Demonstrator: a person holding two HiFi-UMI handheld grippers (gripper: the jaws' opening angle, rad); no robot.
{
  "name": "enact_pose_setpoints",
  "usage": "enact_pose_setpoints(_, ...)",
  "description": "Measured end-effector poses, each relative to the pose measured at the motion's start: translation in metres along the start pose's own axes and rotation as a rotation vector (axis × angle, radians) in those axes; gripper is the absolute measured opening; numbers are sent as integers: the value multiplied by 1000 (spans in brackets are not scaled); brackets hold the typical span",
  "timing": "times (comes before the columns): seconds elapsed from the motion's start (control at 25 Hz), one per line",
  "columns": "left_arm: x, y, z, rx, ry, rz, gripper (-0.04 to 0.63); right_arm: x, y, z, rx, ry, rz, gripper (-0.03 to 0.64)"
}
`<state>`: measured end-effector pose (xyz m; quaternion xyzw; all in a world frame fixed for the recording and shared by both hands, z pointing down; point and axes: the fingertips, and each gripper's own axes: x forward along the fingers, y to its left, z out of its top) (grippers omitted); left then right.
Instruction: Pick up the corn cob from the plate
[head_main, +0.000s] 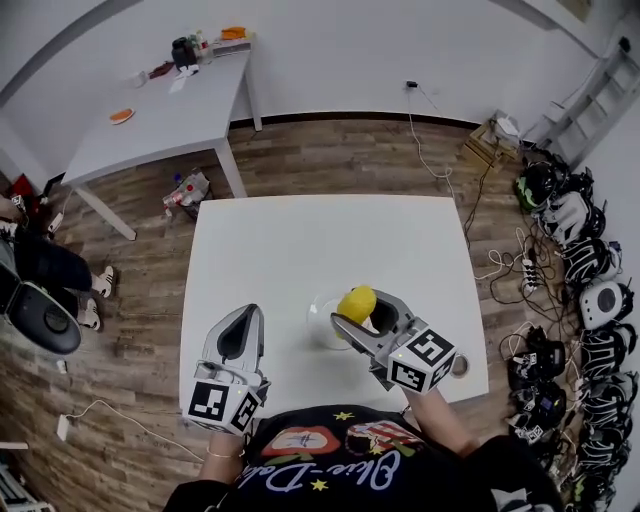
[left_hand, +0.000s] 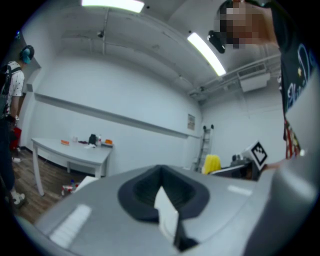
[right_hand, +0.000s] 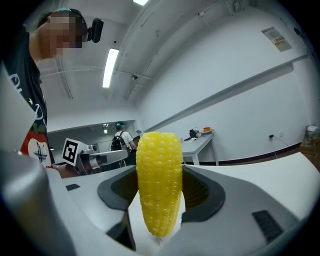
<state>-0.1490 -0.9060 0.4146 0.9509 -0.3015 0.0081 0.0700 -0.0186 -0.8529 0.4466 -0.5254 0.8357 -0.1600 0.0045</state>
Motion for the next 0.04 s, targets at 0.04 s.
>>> enact_pose_setpoints(0.04,0,0,-1,-3,1,0,-3,0,0,0,4,1,1,258)
